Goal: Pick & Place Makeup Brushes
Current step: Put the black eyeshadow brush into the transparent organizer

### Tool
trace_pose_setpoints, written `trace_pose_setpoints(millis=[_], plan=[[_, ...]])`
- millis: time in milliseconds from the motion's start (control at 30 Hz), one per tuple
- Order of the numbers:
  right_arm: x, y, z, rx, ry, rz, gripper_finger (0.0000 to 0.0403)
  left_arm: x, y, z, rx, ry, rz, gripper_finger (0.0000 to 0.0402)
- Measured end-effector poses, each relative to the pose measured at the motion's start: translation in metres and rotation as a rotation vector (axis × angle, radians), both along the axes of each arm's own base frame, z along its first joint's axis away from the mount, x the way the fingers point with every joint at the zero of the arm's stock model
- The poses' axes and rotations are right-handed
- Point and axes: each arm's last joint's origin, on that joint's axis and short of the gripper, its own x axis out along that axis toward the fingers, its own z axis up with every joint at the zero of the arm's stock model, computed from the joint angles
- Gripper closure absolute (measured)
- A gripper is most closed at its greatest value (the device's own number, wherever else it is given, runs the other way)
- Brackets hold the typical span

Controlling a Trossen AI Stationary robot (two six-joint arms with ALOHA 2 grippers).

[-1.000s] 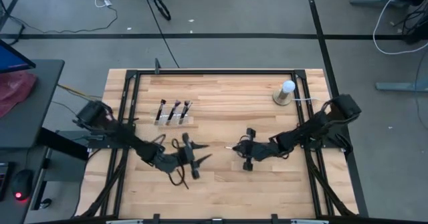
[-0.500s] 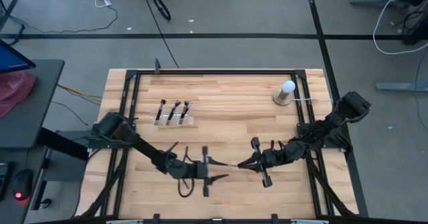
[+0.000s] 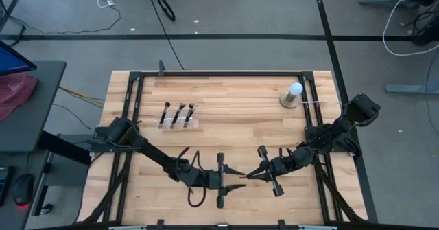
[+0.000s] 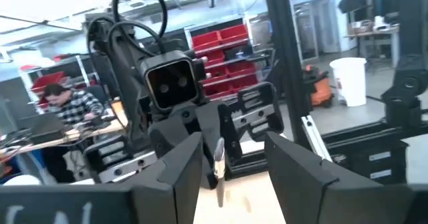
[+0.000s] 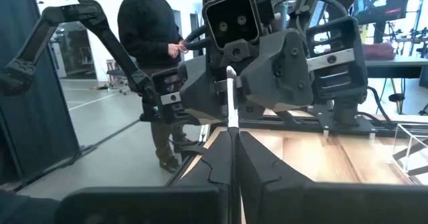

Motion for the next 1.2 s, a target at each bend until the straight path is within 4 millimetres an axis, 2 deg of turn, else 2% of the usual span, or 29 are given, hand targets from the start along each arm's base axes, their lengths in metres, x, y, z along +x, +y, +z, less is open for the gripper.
trace_pose_setpoints(millis=[167, 433, 533, 633, 800, 933, 1000, 1200], plan=[[0.000, 0.000, 0.000, -0.001, 0.000, 0.001, 0.0394, 0.001, 0.001, 0.000, -0.001, -0.002, -0.016, 0.0269], [0.000, 0.001, 0.000, -0.005, 0.005, 0.006, 0.0392, 0.001, 0.001, -0.001, 0.006, 0.011, -0.022, 0.0383], [0.000, 0.001, 0.000, 0.006, 0.009, 0.003, 0.0378, 0.000, -0.001, 0.000, -0.016, 0.013, -0.022, 0.0385], [-0.001, 0.000, 0.001, 0.018, 0.016, -0.007, 0.0352, -0.007, -0.005, 0.007, -0.004, 0.076, 0.051, 0.0382], [-0.007, -0.004, 0.004, 0.018, 0.060, -0.033, 0.0305, -0.036, -0.007, 0.034, -0.017, 0.233, 0.296, 0.0387], [-0.012, -0.008, 0.004, 0.051, 0.082, -0.036, 0.0279, -0.069, 0.008, 0.057, -0.088, 0.356, 0.460, 0.0384], [-0.013, -0.009, 0.002, 0.068, 0.096, -0.034, 0.0272, -0.088, 0.022, 0.062, -0.140, 0.420, 0.534, 0.0384], [-0.012, -0.008, -0.002, 0.069, 0.118, -0.032, 0.0271, -0.143, 0.087, 0.069, -0.318, 0.589, 0.826, 0.0384]])
